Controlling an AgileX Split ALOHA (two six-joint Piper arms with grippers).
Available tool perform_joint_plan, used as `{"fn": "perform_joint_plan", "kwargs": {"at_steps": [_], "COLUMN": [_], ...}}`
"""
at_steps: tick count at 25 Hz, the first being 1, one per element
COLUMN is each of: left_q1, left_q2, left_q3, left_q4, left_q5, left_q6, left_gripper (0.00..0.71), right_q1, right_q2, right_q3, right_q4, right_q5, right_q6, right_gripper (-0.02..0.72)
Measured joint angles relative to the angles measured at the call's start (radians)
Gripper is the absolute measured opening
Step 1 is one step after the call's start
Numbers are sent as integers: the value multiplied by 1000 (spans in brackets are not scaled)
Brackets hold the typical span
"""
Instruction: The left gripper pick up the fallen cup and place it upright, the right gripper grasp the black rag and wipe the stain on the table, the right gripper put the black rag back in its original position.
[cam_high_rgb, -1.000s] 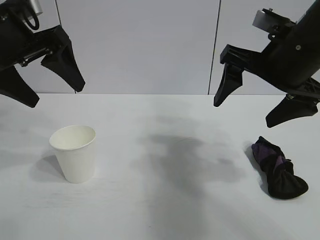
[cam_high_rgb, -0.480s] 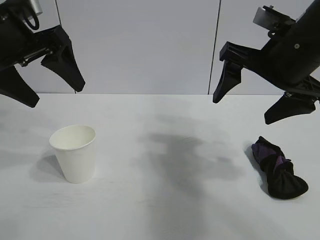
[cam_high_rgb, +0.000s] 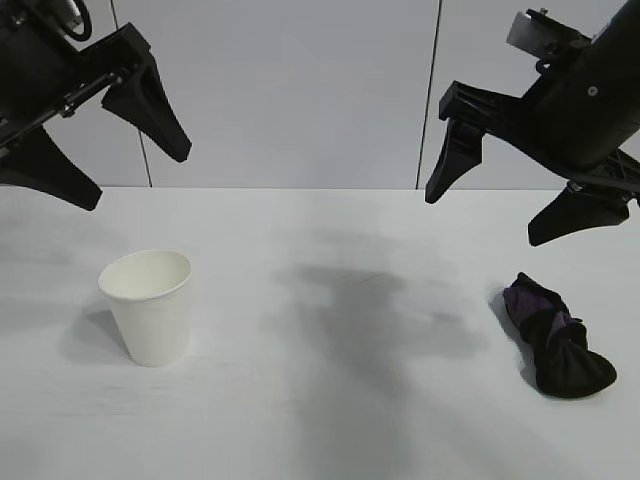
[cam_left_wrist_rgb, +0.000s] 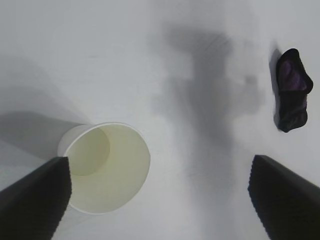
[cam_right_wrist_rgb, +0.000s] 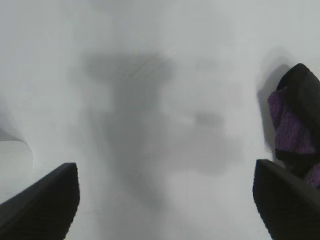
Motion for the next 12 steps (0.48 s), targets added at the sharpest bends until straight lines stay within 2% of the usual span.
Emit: {"fn": "perform_joint_plan", "kwargs": {"at_steps": [12], "left_q1": [0], "left_q2": [0], "left_q3": [0], "left_q4": [6], "left_q5": [-19], "left_q6": [0], "left_gripper": [693], "right_q1": [0], "right_q2": [0], "right_q3": [0], "right_q4": [1], "right_q5": [-1], "right_q6": [0], "right_gripper": [652]}}
